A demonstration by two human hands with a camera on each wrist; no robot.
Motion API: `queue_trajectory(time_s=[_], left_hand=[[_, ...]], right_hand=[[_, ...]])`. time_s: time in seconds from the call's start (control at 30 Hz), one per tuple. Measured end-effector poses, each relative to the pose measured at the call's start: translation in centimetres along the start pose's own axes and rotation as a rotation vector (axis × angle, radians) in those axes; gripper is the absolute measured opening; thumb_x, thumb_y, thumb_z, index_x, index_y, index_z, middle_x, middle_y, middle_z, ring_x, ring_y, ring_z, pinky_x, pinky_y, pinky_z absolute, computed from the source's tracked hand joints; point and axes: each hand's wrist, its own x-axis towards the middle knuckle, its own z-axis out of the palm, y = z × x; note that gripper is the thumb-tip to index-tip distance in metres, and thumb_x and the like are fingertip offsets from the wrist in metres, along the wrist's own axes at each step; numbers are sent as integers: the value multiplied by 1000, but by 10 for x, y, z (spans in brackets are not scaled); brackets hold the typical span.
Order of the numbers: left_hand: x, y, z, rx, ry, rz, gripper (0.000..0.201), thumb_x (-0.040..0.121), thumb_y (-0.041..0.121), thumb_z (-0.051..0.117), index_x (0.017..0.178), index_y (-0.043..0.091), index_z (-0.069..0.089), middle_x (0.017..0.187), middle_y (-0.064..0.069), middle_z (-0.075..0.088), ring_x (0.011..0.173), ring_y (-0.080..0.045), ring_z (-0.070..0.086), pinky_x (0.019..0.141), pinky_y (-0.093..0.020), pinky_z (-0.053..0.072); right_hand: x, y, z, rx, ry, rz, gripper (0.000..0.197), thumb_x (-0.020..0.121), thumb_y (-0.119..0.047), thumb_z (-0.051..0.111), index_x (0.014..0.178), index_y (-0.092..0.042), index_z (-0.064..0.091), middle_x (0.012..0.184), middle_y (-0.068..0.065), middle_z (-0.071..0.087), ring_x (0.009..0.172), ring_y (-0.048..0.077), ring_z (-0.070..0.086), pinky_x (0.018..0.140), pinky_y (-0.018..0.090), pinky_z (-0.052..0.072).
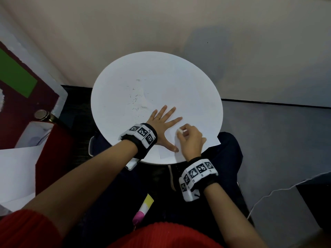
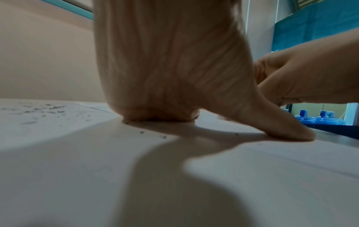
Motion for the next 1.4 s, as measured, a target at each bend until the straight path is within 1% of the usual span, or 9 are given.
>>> queue_trajectory(time_s=[0.1, 0.27, 0.43, 0.6, 0.77, 0.93, 1.13, 1.27, 1.4], left_hand=[[-2, 0, -1, 0, 1, 1, 123, 61, 83, 60, 149, 40, -15, 154, 3, -33, 141, -26, -33, 115, -50, -16], [-1, -1, 0, -4, -10, 1, 125, 58, 87, 57, 149, 42, -16, 153, 5, -35, 140, -25, -34, 114, -49, -17], [-1, 0, 0, 18, 7, 1, 122, 64, 79, 62, 149, 40, -16, 154, 2, -34, 141, -27, -32, 115, -50, -15], [-1, 0, 1, -9, -10, 2, 125, 58, 88, 56, 148, 42, -18, 152, 5, -37, 139, -25, -36, 114, -50, -18], [0, 2, -3, 36, -21, -16, 122, 66, 74, 65, 148, 40, -19, 154, 0, -35, 140, -29, -33, 115, -52, -15], [-2, 1, -1, -2, -30, -8, 130, 54, 87, 60, 148, 41, -19, 153, 4, -37, 139, -26, -36, 112, -50, -20], [-2, 1, -3, 23, -17, -6, 129, 57, 82, 64, 148, 40, -18, 153, 2, -35, 140, -27, -34, 114, -51, -17], [-4, 1, -2, -2, -22, 0, 132, 53, 87, 61, 148, 42, -18, 153, 5, -36, 139, -25, -36, 112, -49, -20], [-2, 0, -2, 29, -19, 5, 130, 55, 84, 63, 148, 41, -19, 153, 3, -36, 140, -27, -35, 112, -50, -19]], right_hand=[[-9, -6, 7, 2, -69, -51, 8, 85, -26, 61, 82, -19, 64, 83, -4, 59, 75, 8, 49, 70, 30, 16], [9, 13, -12, -36, 98, 67, 5, 88, -20, 57, 85, -17, 60, 90, 1, 60, 79, 18, 57, 72, 30, 15], [-17, -7, 9, 11, -78, -67, 7, 86, -25, 61, 83, -19, 63, 85, -5, 56, 77, 10, 50, 66, 30, 14], [-2, 8, -9, -42, 80, 61, 8, 88, -24, 57, 83, -18, 60, 86, -2, 59, 79, 17, 56, 74, 30, 16], [-21, -13, 13, 33, -66, -14, 6, 84, -24, 62, 82, -19, 63, 83, -3, 59, 76, 9, 50, 76, 34, 28], [-7, 9, -12, -25, 65, 113, 9, 87, -25, 58, 84, -18, 62, 86, -1, 63, 80, 17, 58, 81, 34, 25], [-17, -4, 2, 72, -99, 13, 6, 82, -27, 63, 78, -22, 63, 78, -6, 59, 75, 12, 55, 83, 40, 36], [-9, 11, -13, -10, 62, 90, 7, 86, -24, 59, 82, -19, 62, 86, -2, 62, 80, 15, 57, 83, 35, 26], [-28, -7, 4, 39, -105, 9, 6, 83, -24, 62, 81, -19, 63, 81, -4, 60, 77, 11, 52, 72, 31, 19]])
